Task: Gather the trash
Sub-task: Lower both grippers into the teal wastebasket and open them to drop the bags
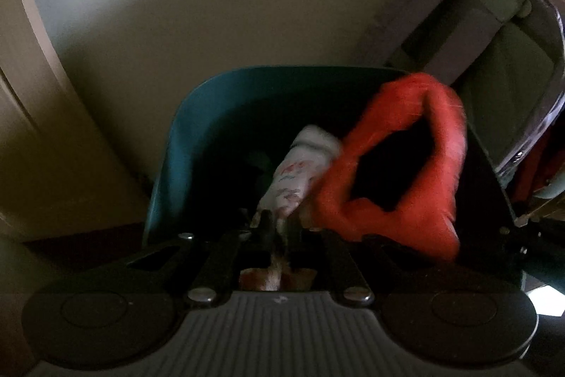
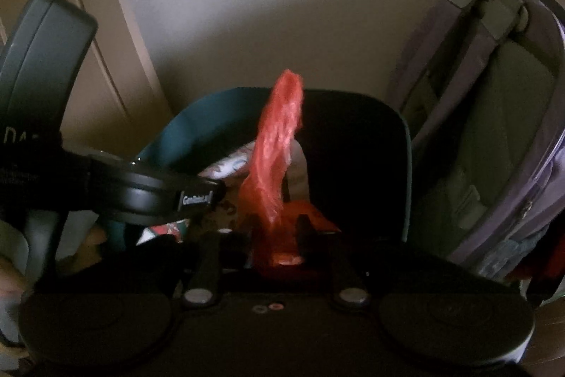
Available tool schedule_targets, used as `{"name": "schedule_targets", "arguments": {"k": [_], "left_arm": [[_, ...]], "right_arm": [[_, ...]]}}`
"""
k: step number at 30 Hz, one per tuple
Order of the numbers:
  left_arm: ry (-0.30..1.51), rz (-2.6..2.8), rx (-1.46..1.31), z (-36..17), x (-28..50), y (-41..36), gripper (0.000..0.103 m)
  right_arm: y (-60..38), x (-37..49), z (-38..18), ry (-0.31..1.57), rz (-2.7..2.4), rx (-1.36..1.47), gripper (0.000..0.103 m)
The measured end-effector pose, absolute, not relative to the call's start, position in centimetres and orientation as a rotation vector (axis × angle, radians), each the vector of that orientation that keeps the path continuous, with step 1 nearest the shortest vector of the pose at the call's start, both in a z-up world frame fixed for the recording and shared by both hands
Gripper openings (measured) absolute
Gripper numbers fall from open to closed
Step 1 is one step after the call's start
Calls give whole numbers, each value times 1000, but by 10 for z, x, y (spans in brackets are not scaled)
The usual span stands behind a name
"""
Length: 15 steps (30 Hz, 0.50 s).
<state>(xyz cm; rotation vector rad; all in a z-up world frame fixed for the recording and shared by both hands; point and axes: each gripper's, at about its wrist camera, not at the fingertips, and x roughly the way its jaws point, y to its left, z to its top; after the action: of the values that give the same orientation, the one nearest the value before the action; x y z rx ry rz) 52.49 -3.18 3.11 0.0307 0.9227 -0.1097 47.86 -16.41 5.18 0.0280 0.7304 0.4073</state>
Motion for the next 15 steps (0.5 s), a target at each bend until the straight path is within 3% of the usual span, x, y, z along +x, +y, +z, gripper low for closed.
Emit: {"name": "schedule_targets", "arguments": {"k": [4, 6, 15], "left_arm": [[901, -102, 18, 41, 519, -30, 47], [883, -101, 16, 47, 510, -29, 53], [798, -124, 39, 100, 449, -28, 62]], "right_arm": [[-166, 467, 61, 715, 392, 11, 46], [-167, 462, 69, 705, 394, 2, 48], [-174, 400, 108, 640, 413, -24, 53]]}}
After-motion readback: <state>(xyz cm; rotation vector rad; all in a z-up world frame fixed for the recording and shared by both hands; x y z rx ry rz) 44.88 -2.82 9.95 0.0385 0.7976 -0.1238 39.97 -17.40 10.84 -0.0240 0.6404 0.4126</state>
